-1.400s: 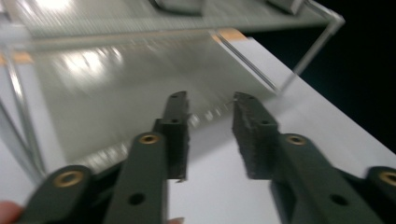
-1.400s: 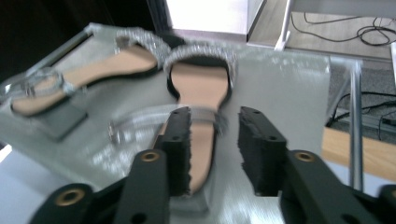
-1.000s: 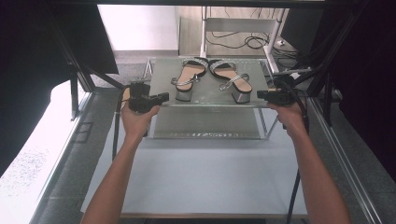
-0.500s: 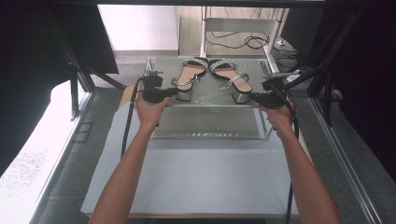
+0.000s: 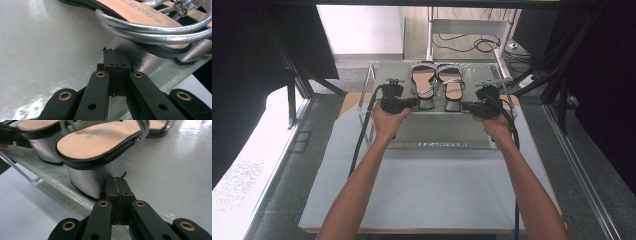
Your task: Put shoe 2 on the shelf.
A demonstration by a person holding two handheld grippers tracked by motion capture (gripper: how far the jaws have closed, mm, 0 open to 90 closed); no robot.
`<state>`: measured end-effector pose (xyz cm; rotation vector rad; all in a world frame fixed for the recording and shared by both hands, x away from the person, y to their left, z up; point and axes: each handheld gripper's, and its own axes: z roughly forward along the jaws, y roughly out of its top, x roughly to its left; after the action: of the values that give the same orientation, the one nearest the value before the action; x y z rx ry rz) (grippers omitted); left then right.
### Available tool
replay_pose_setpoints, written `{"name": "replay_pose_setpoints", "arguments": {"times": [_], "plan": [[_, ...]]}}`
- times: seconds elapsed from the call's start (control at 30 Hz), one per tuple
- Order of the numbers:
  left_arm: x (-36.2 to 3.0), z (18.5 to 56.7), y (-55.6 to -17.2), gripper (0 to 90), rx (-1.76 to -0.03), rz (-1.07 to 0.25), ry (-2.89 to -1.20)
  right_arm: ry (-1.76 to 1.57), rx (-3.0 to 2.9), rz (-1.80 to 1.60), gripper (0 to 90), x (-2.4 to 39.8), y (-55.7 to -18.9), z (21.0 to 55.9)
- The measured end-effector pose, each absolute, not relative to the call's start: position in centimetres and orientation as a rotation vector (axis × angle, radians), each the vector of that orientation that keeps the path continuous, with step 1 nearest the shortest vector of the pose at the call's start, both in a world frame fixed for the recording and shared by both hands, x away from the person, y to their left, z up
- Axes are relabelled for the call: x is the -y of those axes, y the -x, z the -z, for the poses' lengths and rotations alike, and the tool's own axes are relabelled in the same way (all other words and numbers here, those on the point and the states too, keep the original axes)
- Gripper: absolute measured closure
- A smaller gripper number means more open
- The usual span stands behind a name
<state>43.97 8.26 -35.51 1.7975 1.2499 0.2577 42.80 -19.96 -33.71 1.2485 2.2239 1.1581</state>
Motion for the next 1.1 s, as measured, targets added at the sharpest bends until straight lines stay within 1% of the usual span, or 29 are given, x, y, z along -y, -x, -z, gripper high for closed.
{"name": "replay_pose_setpoints", "arguments": {"times": [0.27, 0.47, 0.5, 0.57, 0.6, 0.77, 0.8, 0.83, 0.87, 0.93, 0.97, 1.0, 1.03, 1.1], "plan": [[-8.3, 35.5, -43.9, 87.9, -1.246, -0.248, -1.797, -1.236, -2.238, -1.193, 89.8, 18.3, -42.8, 34.0], [-9.0, 35.4, -43.7, 80.0, -1.241, -0.238, -1.792, -1.231, -2.235, -1.201, 89.7, 17.9, -42.8, 34.1], [-9.1, 35.4, -43.7, 77.0, -1.239, -0.238, -1.794, -1.227, -2.239, -1.213, 86.7, 18.1, -42.7, 34.1], [-9.3, 35.3, -43.3, 76.1, -1.230, -0.246, -1.794, -1.222, -2.236, -1.221, 85.8, 18.2, -42.6, 34.1], [-9.5, 35.2, -43.0, 73.0, -1.220, -0.255, -1.800, -1.203, -2.220, -1.232, 83.9, 18.6, -42.1, 34.0], [-11.1, 35.2, -41.0, 63.9, -1.167, -0.272, -1.806, -1.113, -2.195, -1.299, 77.5, 20.1, -39.6, 33.8], [-11.5, 35.2, -40.5, 62.8, -1.153, -0.278, -1.808, -1.113, -2.195, -1.299, 77.5, 20.1, -39.6, 33.8], [-12.3, 35.4, -39.1, 61.7, -1.110, -0.298, -1.788, -1.071, -2.196, -1.326, 73.6, 20.6, -38.4, 34.1], [-12.7, 35.4, -38.4, 60.9, -1.093, -0.313, -1.779, -1.053, -2.198, -1.327, 71.7, 20.9, -37.8, 34.2], [-13.1, 35.4, -37.7, 60.4, -1.085, -0.296, -1.782, -1.032, -2.198, -1.330, 70.1, 21.1, -37.2, 34.4], [-13.7, 35.6, -36.3, 58.9, -1.054, -0.299, -1.777, -1.007, -2.216, -1.348, 65.8, 21.6, -36.1, 34.8], [-13.7, 35.6, -36.3, 58.2, -1.054, -0.299, -1.777, -1.007, -2.216, -1.348, 65.8, 21.6, -36.1, 34.8], [-14.2, 36.1, -34.9, 57.7, -1.032, -0.292, -1.782, -0.983, -2.224, -1.368, 61.9, 22.1, -34.9, 35.4], [-14.4, 36.5, -34.3, 57.1, -1.020, -0.285, -1.788, -0.973, -2.226, -1.378, 60.7, 22.3, -34.3, 35.8]]}}
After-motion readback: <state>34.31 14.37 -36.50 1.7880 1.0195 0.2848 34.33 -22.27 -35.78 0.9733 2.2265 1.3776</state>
